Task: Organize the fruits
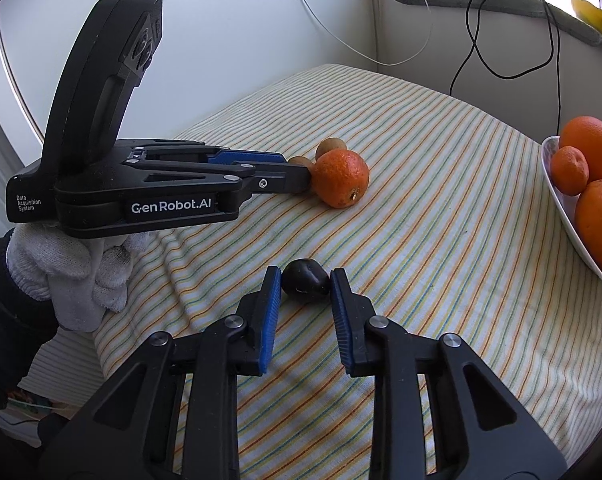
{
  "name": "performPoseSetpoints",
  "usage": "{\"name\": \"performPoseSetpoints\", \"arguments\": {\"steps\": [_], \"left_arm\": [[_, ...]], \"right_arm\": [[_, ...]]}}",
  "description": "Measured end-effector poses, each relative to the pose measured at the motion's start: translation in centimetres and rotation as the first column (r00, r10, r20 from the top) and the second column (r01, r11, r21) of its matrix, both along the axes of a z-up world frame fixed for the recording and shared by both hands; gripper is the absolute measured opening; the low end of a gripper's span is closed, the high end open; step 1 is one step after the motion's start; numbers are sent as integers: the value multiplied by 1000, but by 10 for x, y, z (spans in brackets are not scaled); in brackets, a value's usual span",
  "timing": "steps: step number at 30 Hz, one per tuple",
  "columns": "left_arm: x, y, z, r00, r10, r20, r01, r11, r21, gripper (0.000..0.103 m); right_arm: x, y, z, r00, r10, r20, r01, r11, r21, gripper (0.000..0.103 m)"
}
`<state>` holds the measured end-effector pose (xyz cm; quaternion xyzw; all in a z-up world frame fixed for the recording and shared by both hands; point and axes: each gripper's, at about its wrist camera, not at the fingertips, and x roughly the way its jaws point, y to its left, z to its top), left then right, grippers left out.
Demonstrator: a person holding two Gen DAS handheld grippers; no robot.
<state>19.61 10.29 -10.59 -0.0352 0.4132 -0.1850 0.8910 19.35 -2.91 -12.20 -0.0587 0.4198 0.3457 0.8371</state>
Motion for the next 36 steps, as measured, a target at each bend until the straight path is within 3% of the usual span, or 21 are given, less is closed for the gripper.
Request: {"name": "performPoseSetpoints", "arguments": {"steps": [13, 26, 36], "left_arm": [[-12, 1, 9, 1000, 9, 25, -9, 1000, -22, 24], [-31, -18, 38, 996, -14, 86, 18, 999, -42, 24], [-36, -42, 49, 992, -57, 110, 62, 997, -51, 24]], "right_arm": [[0, -19, 2, 1000, -24, 2, 24, 999, 25, 25], [-8, -40, 10, 998, -60, -9, 60, 996, 69, 25], [-14, -85, 28, 991, -130, 18, 127, 986, 108, 25]]}}
